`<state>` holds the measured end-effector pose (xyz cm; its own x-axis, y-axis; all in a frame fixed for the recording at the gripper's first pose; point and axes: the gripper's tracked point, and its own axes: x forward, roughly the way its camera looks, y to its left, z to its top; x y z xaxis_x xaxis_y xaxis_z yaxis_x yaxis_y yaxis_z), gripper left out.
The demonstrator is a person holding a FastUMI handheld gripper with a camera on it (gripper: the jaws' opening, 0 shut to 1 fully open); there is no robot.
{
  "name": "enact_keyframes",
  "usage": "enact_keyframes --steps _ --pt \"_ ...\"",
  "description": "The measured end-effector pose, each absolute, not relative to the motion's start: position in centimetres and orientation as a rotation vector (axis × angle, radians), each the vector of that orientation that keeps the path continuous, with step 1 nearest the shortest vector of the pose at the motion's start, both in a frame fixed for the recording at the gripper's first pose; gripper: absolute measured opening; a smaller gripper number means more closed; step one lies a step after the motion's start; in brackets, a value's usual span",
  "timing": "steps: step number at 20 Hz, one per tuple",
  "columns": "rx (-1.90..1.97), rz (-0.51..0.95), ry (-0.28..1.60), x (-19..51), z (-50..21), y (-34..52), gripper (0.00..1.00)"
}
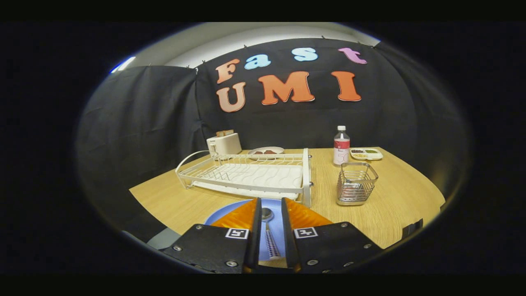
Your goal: Take the plate from the dish rack, then take the spoon from the basket and place it into the plate.
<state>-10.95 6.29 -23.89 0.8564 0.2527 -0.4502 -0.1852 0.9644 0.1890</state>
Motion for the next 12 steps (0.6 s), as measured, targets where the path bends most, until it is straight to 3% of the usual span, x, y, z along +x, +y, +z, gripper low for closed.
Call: enact_keyframes --steps 12 --pt "0.104 0.048 0.199 -7.7 -14.1 2.7 0.69"
